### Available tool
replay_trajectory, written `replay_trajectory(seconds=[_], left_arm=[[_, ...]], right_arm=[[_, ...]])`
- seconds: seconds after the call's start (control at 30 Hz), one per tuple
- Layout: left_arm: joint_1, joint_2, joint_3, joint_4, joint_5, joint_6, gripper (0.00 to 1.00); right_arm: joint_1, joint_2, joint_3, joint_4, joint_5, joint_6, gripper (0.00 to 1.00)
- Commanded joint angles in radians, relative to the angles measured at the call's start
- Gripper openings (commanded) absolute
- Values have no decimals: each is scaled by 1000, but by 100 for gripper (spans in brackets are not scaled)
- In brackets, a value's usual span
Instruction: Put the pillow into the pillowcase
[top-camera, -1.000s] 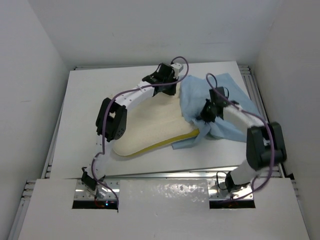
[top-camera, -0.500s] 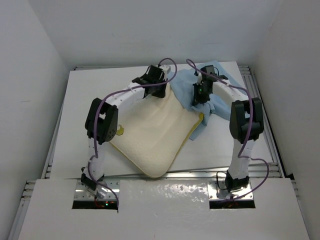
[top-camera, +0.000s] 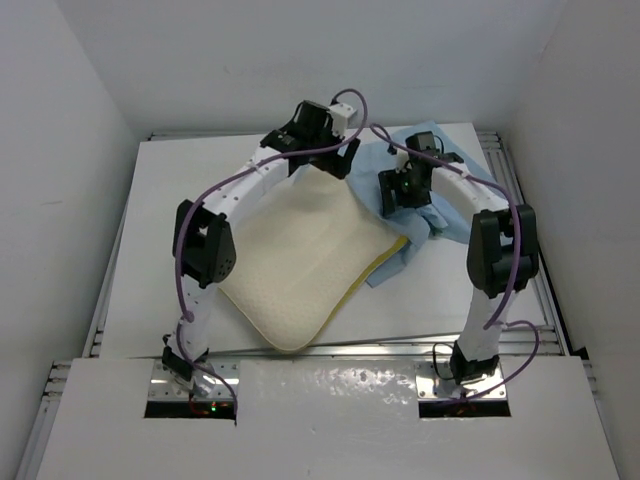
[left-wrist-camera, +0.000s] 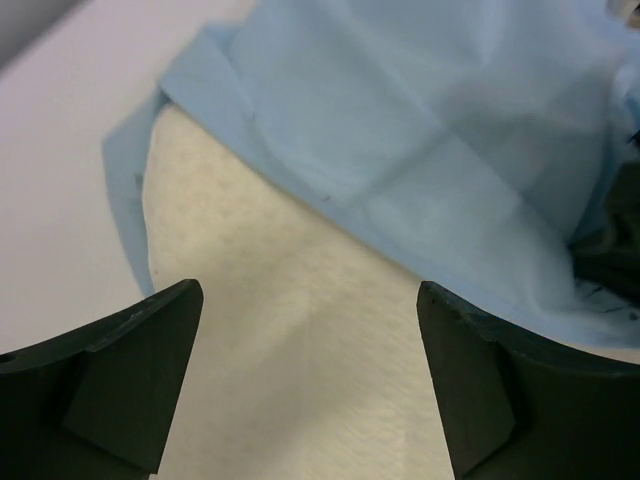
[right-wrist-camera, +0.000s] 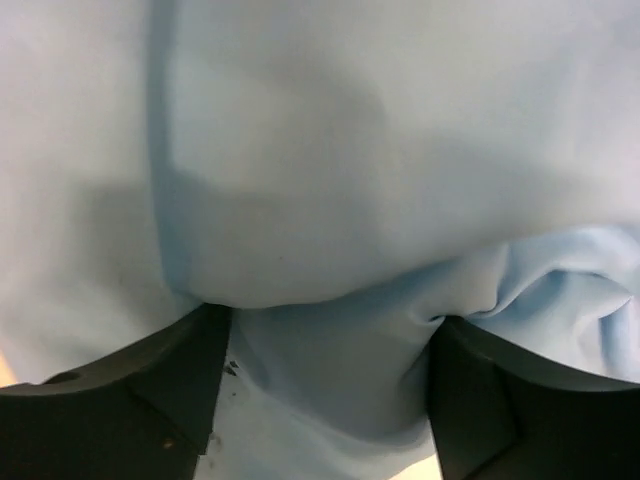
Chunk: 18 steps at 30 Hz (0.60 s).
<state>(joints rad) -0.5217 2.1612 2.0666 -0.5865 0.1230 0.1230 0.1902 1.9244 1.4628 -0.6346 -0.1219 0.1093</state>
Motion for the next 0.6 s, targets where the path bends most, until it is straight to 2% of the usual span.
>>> replay_trajectory(seconds=[0.0, 0.07, 0.1, 0.13, 0.2, 0.27, 0.4, 0.57], left_arm=[[56, -48, 88, 79, -56, -14, 85], [116, 49, 168, 65, -13, -123, 82], [187, 90, 200, 50, 27, -179, 80], [219, 135, 237, 45, 111, -254, 74], [268, 221, 268, 85, 150, -295, 66], [266, 244, 236, 102, 133, -235, 63], [275, 305, 245, 143, 222, -269, 63], [273, 385, 282, 183, 283, -281, 64]], right_arm=[[3, -11, 99, 26, -24, 56, 74], [5, -60, 97, 59, -4, 118, 79], [5, -80, 93, 68, 14, 141, 82], [5, -102, 84, 81, 49, 188, 95], [3, -175, 64, 125, 82, 234, 99], [3, -215, 34, 166, 102, 277, 99], [3, -261, 42, 142, 117, 354, 99], [5, -396, -146, 249, 157, 498, 99]])
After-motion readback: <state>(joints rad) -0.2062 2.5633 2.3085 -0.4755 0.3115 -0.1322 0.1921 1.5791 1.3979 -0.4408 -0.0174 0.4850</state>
